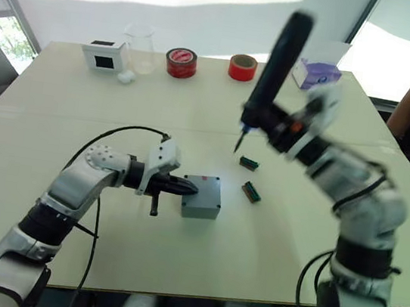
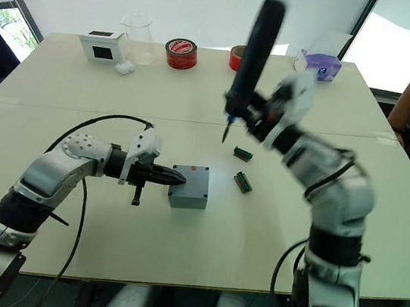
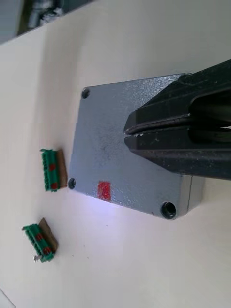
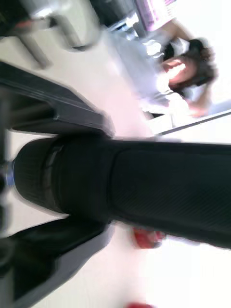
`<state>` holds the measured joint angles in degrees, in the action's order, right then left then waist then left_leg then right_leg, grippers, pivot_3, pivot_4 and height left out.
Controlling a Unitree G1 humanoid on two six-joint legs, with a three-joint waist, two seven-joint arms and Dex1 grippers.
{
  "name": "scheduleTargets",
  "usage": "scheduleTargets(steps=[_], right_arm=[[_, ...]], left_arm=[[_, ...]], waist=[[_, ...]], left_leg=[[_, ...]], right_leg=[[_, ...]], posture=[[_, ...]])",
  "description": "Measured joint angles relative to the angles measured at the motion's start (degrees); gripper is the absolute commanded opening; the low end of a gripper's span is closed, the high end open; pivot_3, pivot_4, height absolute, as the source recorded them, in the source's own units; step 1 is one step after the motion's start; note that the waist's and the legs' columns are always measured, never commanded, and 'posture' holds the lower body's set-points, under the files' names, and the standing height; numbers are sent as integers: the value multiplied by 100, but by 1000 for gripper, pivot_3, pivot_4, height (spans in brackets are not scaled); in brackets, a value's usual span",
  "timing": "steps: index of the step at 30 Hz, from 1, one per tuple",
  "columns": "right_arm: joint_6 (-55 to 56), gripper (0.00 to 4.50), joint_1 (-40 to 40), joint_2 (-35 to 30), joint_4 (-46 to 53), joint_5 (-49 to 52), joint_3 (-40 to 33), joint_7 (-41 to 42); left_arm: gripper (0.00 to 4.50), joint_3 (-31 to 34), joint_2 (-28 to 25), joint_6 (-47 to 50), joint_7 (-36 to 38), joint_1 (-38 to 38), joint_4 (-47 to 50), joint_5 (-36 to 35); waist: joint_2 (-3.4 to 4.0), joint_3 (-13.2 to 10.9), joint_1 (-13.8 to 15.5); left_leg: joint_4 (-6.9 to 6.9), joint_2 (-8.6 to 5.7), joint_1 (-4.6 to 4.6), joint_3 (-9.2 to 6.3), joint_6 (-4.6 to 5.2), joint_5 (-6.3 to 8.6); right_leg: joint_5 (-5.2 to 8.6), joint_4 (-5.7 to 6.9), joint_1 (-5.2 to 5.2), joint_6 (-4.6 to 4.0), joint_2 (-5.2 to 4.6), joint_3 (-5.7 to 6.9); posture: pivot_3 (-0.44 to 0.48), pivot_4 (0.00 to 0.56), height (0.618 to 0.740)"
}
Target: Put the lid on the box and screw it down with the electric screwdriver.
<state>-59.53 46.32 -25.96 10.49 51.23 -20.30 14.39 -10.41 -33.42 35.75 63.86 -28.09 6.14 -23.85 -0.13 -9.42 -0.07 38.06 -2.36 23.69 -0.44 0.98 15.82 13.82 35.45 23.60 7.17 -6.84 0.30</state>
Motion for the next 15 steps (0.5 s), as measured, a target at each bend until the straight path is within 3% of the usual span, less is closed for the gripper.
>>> scheduleTargets(steps=[2, 4, 7, 10, 15], right_arm=[[-1248, 1794, 679, -697, -822, 530, -766, -364], [-2157, 1794, 883, -1208, -1391, 554, -899, -447], [-2973, 1794, 425, -2266, -2049, -2, 89, -319], [-3126, 1794, -469, -3123, -2453, -419, 1103, 403], [-2916, 1794, -559, -3516, -2563, -707, 1970, 1417]], left_arm=[[0, 432, -18, 498, -100, 27, 121, -470], [0, 725, -82, 779, -152, -6, 257, -761], [0, 922, -341, 1058, -96, -76, 659, -1118], [0, 969, -780, 1169, 69, 137, 980, -1272], [0, 725, -921, 1082, 264, 276, 1312, -1287]], waist=[[-4, -5, 57], [-4, -4, 58], [-2, -5, 57], [47, -35, 53], [77, -71, -119]], left_leg=[[-6, 6, 35, -6, -3, -2], [-10, 9, 47, 1, -3, -2], [-10, 4, 81, 13, 1, -2], [0, -5, 85, 48, 27, 12], [13, 6, 74, 72, 34, 14]], right_leg=[[1, -14, 26, -2, 0, 4], [2, -22, 38, -4, 1, 3], [3, -26, 68, -4, 3, 4], [1, -31, 71, 1, -2, -3], [-8, -21, 73, 20, 9, -15]], posture=[[0, 150, 740], [0, 150, 740], [0, 150, 740], [0, 150, 740], [0, 150, 740]])
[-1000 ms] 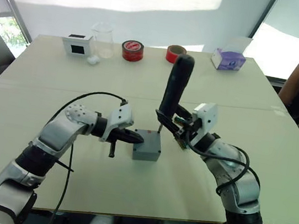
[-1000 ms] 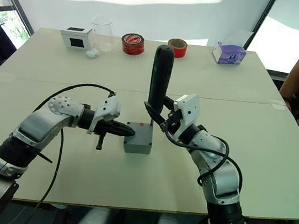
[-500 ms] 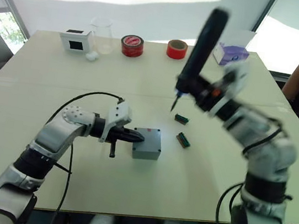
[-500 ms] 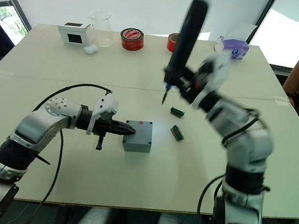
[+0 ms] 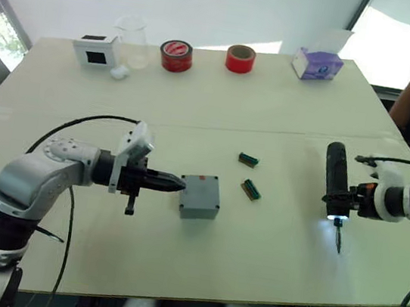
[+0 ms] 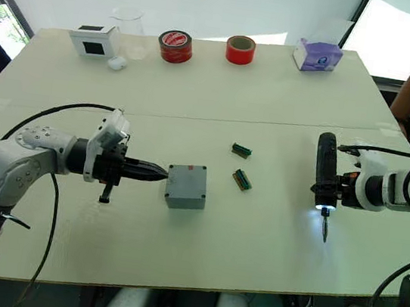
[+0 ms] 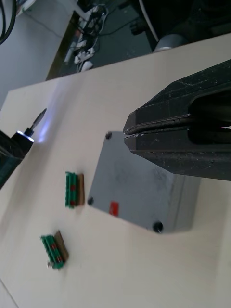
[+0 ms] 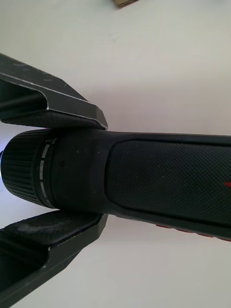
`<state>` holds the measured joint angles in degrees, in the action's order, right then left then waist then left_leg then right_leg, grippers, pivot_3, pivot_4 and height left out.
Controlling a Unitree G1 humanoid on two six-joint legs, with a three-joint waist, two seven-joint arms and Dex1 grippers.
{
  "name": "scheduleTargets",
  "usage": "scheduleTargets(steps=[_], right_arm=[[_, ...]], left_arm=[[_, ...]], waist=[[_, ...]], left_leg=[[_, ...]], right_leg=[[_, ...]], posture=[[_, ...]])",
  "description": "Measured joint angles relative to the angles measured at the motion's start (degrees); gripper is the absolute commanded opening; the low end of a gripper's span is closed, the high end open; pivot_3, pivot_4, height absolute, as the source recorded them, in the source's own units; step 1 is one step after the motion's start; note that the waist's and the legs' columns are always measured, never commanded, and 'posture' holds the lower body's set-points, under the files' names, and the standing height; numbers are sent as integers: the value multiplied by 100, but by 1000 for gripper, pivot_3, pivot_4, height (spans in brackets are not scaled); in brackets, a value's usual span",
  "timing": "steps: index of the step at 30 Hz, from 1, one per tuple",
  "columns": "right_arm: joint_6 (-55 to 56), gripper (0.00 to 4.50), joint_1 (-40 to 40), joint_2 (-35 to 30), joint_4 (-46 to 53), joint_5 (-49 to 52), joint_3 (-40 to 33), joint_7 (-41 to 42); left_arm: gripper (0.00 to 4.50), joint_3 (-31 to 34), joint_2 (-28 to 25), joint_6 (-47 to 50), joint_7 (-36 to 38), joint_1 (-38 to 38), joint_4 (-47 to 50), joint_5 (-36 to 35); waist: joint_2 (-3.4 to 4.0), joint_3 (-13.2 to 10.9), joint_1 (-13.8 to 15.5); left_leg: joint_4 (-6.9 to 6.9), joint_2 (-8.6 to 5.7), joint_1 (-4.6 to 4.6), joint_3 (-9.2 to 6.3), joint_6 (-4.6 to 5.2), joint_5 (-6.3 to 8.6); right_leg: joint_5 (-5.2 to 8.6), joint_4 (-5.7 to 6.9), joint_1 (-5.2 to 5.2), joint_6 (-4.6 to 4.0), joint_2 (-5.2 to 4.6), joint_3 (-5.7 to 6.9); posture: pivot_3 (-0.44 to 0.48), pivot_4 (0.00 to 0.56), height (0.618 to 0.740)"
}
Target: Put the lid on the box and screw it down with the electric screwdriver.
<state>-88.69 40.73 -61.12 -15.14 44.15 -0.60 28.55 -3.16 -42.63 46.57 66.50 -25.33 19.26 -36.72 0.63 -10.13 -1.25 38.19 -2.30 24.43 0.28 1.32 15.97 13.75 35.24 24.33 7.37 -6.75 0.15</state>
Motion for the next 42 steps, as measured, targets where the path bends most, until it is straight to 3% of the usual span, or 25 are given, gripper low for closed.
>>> scheduleTargets(steps=[8, 10, 15, 25, 29, 32, 37, 40, 42], right_arm=[[703, 1794, 543, -40, -697, -905, 1249, 1092], [914, 2816, 678, -39, -895, -1141, 1488, 1390], [1330, 4402, 876, -33, -1179, -1618, 1758, 1900], [1909, 4461, 968, 15, -1203, -2328, 1805, 2349], [2829, 4461, 1116, -242, -440, -2605, 1672, 2644], [3352, 4461, 865, -281, 604, -2327, 975, 2936], [3722, 4461, -793, 382, 2907, -1434, 156, 3146], [3902, 4461, -1959, 512, 3956, -1304, 568, 3199], [3847, 4461, -2202, 732, 4257, -1297, 908, 3100]], left_arm=[[0, -454, -172, -444, -36, 271, 34, 398], [0, -437, -175, -431, -91, 295, 135, 356], [0, -325, -234, -341, -231, 386, 235, 276], [0, -22, -377, -299, -322, 384, 123, 166], [0, 74, -460, -361, -367, 290, -340, 281], [0, 140, -451, -541, -507, 226, -653, 486], [0, -36, -237, -822, -692, 174, -858, 849], [0, -344, -2, -941, -757, 182, -883, 1059], [0, -492, 71, -978, -803, 200, -924, 1184]], waist=[[-18, -11, 65], [-23, -14, 59], [-24, -13, 60], [-23, -13, 55], [-19, -15, 52], [-26, -13, 58], [-50, -9, 112], [-51, -10, 209], [-55, -14, 193]], left_leg=[[5, 5, 0, -4, -4, -2], [9, 2, 1, -4, -4, -2], [11, 3, -1, -7, -6, -3], [11, 2, -1, -7, -12, -6], [10, 3, -1, -7, -14, -8], [7, 5, -1, -12, -15, -8], [15, 1, -1, -27, -18, -10], [30, -4, 2, -30, -16, -9], [67, -2, 4, -30, -8, -3]], right_leg=[[0, 4, -1, 0, 9, 1], [-1, 4, -3, 2, 5, 1], [-2, 8, -4, 3, 5, 2], [-2, 10, -2, 3, 6, 3], [-1, 14, 2, 5, 8, 4], [0, 14, 1, 6, 10, 5], [0, 17, -13, 5, 7, 11], [-1, 23, -16, 5, 5, 11], [0, 48, -19, 5, 6, 10]], posture=[[0, 150, 740], [0, 150, 740], [0, 150, 740], [0, 150, 740], [0, 150, 740], [0, 150, 740], [0, 150, 740], [0, 150, 740], [0, 150, 740]])
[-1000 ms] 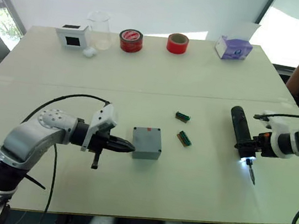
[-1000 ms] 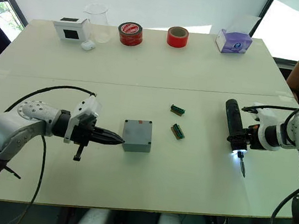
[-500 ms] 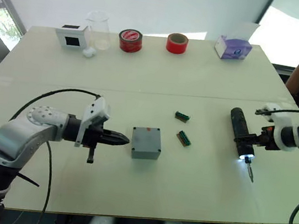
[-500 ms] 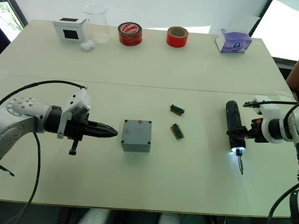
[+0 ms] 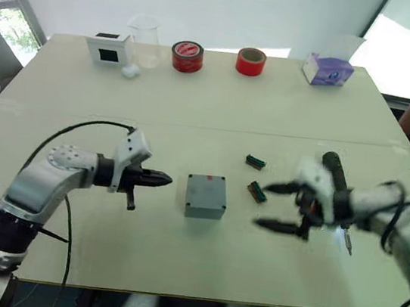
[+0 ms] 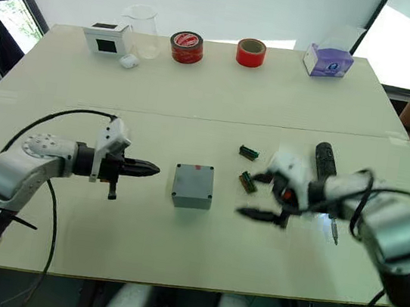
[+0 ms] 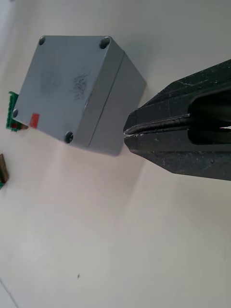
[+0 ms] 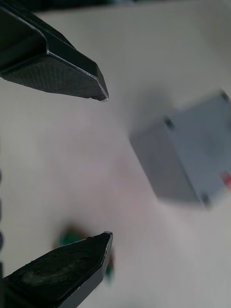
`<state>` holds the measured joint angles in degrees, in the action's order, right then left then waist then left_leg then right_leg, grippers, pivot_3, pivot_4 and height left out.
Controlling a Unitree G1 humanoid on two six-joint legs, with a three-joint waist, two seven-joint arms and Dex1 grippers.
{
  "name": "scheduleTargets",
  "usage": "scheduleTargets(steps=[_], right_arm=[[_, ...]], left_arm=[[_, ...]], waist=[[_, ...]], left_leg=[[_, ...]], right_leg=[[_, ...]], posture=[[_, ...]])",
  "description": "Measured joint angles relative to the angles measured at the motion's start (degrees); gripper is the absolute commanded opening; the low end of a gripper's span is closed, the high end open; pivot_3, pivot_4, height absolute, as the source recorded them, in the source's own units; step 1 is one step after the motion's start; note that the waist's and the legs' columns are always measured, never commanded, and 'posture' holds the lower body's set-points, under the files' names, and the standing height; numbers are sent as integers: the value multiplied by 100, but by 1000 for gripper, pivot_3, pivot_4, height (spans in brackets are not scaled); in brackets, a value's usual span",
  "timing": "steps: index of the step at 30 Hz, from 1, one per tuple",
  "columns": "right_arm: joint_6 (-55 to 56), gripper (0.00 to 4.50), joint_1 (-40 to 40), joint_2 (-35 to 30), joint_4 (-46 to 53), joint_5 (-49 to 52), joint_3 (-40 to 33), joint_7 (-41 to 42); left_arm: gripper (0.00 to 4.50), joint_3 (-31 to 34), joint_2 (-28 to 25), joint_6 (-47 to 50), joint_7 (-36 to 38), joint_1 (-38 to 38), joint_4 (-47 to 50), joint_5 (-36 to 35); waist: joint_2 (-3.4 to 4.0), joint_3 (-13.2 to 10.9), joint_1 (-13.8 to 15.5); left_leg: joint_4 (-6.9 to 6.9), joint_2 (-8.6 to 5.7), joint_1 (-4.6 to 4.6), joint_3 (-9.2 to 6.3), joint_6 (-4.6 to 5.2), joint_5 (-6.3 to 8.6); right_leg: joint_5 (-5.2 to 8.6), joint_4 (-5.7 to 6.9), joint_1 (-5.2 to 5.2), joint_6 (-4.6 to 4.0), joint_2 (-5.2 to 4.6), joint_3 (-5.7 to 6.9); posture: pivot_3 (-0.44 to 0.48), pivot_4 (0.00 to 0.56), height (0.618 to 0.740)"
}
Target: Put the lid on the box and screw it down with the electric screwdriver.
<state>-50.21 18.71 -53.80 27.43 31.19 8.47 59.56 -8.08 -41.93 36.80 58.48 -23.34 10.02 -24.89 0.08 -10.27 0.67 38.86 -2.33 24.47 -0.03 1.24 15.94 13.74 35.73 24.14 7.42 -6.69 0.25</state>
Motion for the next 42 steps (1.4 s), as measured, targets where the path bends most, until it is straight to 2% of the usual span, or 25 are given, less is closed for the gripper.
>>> scheduleTargets(steps=[4, 10, 17, 24, 30, 34, 38, 42], right_arm=[[-258, 4461, 201, 432, 327, -2, 309, -406], [-393, 4461, 471, 816, 252, -114, 655, -676], [-454, 4461, 500, 969, 203, -154, 826, -742], [-729, 4461, 465, 1187, 335, 73, 835, -816], [-642, 4461, 455, 724, 351, 86, 383, -761], [-104, 4461, 672, 439, -227, -421, 406, -726], [362, 4461, 775, 663, -619, -859, 745, -700], [494, 4461, 778, 807, -697, -971, 951, -617]], left_arm=[[0, -181, 100, -126, 14, 3, 18, 106], [0, -406, 210, -349, 106, -99, -213, 385], [0, -605, 472, -663, 204, -458, -710, 732], [0, -707, 1150, -1242, 173, -1080, -1694, 1092], [0, -617, 897, -1447, 228, -1022, -1864, 1223], [0, -377, 341, -1223, 312, -503, -1444, 1183], [0, -411, 236, -781, 517, 19, -710, 962], [0, -418, 291, -597, 478, 56, -463, 918]], waist=[[-3, -1, -34], [-5, 0, 13], [-7, 0, -7], [-13, 1, -1], [-13, 1, -21], [-13, 1, -47], [-12, 1, 0], [-13, 1, 11]], left_leg=[[23, 1, -5, -5, -1, -1], [24, -2, -5, -11, -3, -2], [26, -2, -5, -13, -3, -2], [32, -6, -4, -18, -2, -1], [30, 0, -5, -16, -2, -1], [29, 1, -5, -14, -2, -1], [29, 0, -2, -15, -2, -2], [31, -4, -3, -17, -2, -1]], right_leg=[[0, 32, 1, -1, 0, -3], [1, 35, -2, -2, 1, 0], [1, 38, 0, -2, 4, 1], [1, 37, -6, -1, 2, 5], [1, 37, -2, -1, 5, 5], [1, 37, 0, -1, 4, 3], [2, 37, -2, -2, 4, 4], [1, 38, -7, -2, 0, 4]], posture=[[0, 150, 740], [0, 150, 740], [0, 150, 740], [0, 150, 740], [0, 150, 740], [0, 150, 740], [0, 150, 740], [0, 150, 740]])
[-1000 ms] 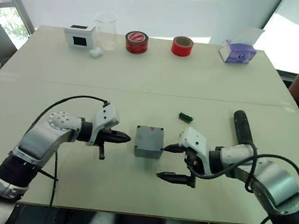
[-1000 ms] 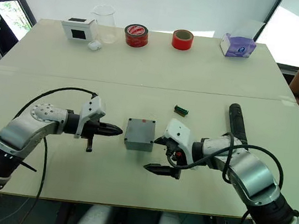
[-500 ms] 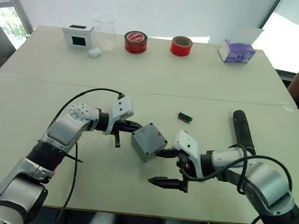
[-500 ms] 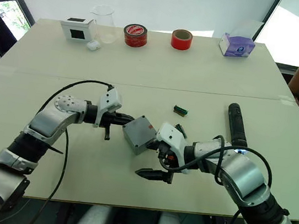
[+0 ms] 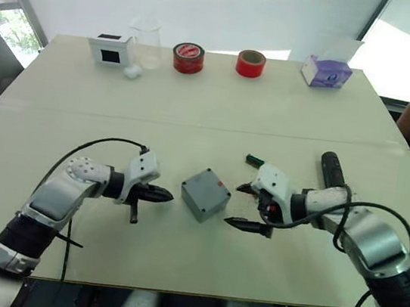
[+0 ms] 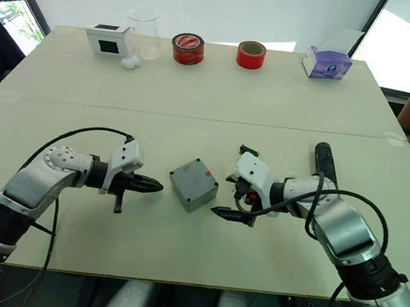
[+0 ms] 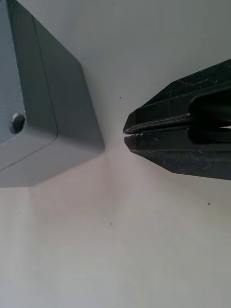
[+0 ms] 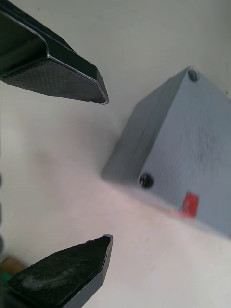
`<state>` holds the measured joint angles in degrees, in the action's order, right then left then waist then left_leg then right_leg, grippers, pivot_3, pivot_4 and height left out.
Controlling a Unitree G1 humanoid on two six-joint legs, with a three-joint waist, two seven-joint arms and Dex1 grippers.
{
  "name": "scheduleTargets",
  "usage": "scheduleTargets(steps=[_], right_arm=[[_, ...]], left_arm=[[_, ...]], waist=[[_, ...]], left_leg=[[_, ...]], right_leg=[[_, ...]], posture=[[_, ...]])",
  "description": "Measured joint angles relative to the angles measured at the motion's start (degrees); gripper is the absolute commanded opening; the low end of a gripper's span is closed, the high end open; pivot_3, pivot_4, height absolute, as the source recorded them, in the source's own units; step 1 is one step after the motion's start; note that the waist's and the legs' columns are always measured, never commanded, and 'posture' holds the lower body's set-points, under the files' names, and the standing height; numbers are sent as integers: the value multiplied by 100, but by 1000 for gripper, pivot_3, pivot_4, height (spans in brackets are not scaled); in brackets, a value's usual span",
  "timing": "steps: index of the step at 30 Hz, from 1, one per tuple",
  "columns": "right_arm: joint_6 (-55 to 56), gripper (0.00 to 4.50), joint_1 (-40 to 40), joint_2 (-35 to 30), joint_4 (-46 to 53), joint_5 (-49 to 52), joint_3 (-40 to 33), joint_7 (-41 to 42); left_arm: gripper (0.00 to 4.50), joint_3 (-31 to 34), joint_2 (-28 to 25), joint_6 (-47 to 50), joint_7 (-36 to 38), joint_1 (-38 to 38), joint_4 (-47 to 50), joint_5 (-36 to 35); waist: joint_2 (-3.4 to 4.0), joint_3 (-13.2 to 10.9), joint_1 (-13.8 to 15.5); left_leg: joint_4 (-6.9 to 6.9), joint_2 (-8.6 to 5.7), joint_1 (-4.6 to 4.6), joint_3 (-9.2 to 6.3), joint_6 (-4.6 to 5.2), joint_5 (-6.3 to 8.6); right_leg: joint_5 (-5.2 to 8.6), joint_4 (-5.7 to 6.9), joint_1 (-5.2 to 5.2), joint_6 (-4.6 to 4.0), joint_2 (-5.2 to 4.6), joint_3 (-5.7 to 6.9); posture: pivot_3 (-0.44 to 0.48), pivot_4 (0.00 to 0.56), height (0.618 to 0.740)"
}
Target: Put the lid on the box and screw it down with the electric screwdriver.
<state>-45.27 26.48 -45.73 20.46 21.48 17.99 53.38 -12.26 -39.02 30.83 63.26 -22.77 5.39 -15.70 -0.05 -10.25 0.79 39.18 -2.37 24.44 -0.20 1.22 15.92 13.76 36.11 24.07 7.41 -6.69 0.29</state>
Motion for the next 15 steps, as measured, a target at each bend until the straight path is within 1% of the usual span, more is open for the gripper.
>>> scheduleTargets(steps=[6, 15], right_arm=[[-95, 4461, -18, 92, 112, 37, 99, 170], [-527, 4461, -190, 189, 458, 239, 49, 97]], left_arm=[[0, -52, 466, 9, -290, -85, -33, 40], [0, -47, 636, -100, -477, -378, -329, 183]], waist=[[-1, 0, -10], [-1, 1, -13]], left_leg=[[0, 2, -1, -1, -1, -1], [0, 1, -1, -1, -1, -1]], right_leg=[[0, 1, 2, 0, 3, 0], [0, 1, 2, 0, 3, 0]], posture=[[0, 150, 740], [0, 150, 740]])
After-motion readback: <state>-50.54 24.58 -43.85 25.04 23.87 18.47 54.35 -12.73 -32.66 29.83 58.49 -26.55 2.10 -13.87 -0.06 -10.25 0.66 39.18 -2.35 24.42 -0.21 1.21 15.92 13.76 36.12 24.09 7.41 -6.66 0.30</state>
